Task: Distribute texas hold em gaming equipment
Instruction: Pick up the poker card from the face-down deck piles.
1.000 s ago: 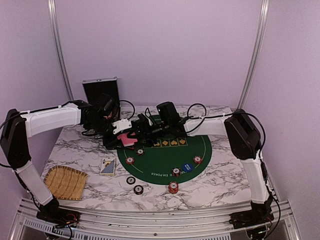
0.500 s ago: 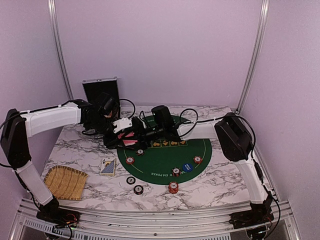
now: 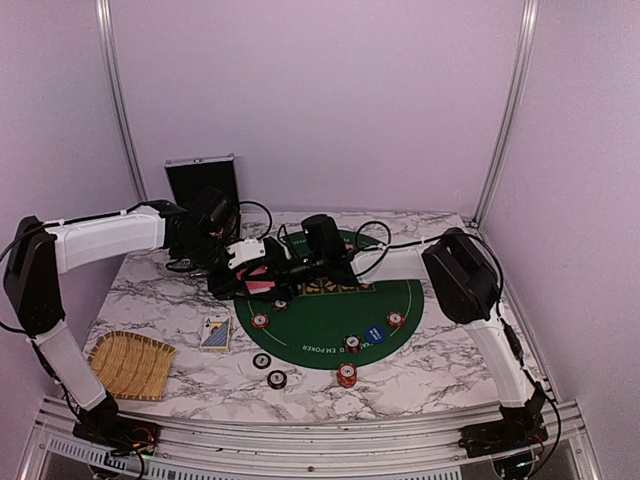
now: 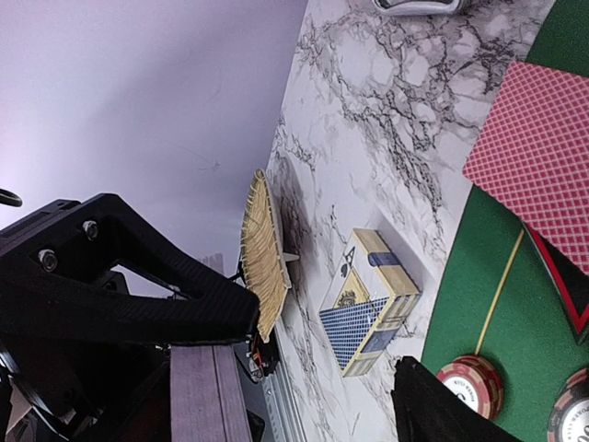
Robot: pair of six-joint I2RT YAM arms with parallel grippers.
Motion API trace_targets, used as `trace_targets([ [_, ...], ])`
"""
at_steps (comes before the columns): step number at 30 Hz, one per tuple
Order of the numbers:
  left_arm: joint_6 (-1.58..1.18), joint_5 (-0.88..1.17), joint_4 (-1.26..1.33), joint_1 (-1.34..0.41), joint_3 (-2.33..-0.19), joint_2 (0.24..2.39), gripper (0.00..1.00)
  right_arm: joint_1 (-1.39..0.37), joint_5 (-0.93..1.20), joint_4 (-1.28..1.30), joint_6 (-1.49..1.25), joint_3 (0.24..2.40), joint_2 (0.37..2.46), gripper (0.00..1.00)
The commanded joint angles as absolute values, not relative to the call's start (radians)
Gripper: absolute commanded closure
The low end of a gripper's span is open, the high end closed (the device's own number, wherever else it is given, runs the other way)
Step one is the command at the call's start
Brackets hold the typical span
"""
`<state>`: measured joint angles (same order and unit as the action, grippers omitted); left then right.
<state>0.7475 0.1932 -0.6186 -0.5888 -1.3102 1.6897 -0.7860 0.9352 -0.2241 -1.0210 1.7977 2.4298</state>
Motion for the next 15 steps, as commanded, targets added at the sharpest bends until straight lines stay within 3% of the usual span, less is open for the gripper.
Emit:
trace_targets([
  [1,0.757,0.199,-0.616,-0.595,-1.336,1.685,1.00,-0.772,0.893,-0.154,-0.980,1.818,2.447,0.27],
  [15,0.768,0.175,-0.616,-0.595,-1.324,1.676,1.00,-0.745,0.869,-0.082,-0.887,1.702,2.332,0.51],
])
